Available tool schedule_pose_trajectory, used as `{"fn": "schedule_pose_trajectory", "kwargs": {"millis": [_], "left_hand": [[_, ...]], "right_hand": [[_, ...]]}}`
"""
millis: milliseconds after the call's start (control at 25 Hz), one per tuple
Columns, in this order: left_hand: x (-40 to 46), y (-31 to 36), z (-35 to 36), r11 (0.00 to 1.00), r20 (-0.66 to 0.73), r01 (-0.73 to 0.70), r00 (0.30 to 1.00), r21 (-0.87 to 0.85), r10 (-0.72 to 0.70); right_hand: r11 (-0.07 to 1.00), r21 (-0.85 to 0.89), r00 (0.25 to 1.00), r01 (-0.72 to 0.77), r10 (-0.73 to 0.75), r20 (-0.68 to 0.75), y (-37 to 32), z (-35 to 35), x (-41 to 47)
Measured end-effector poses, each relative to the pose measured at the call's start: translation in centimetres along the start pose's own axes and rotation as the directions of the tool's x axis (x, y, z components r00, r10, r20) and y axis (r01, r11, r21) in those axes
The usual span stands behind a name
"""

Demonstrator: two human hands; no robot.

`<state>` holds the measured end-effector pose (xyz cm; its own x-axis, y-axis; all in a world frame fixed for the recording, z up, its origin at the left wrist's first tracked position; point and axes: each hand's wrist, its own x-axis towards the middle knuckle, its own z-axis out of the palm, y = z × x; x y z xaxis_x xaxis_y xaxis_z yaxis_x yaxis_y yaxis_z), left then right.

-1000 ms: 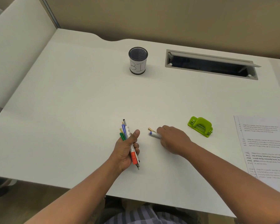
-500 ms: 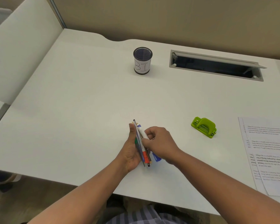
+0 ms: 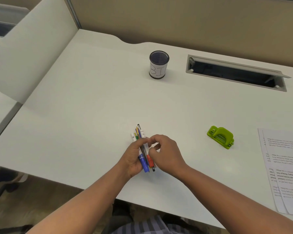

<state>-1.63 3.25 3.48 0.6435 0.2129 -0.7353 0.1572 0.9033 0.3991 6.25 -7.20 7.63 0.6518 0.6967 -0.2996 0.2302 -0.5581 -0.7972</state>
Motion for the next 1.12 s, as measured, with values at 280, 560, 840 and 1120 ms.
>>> {"fn": "schedule_pose_trajectory", "kwargs": {"millis": [280, 560, 840, 1120], "left_hand": [[-1.1, 7.9, -5.2, 0.91, -0.131, -0.067, 0.983, 0.409, 0.132], [-1.0, 18.0, -11.6, -0.171, -0.043, 0.18, 0.8, 0.969, 0.598], [1.6, 23.6, -16.7, -0.492, 0.084, 0.388, 0.713, 0.779, 0.696], [2.8, 23.9, -19.1, -0.419, 0.133, 0.212, 0.743, 0.883, 0.656]], "right_hand": [[0.995, -0.031, 0.986, 0.095, -0.09, 0.139, -1.4, 4.9, 4.0], [0.925, -0.209, 0.939, 0.316, -0.274, 0.208, -8.5, 12.5, 11.7], [0.74, -0.45, 0.856, 0.5, -0.345, 0.384, -12.0, 18.4, 19.6], [0.671, -0.482, 0.811, 0.564, -0.34, 0.476, -11.9, 19.7, 22.3]]}}
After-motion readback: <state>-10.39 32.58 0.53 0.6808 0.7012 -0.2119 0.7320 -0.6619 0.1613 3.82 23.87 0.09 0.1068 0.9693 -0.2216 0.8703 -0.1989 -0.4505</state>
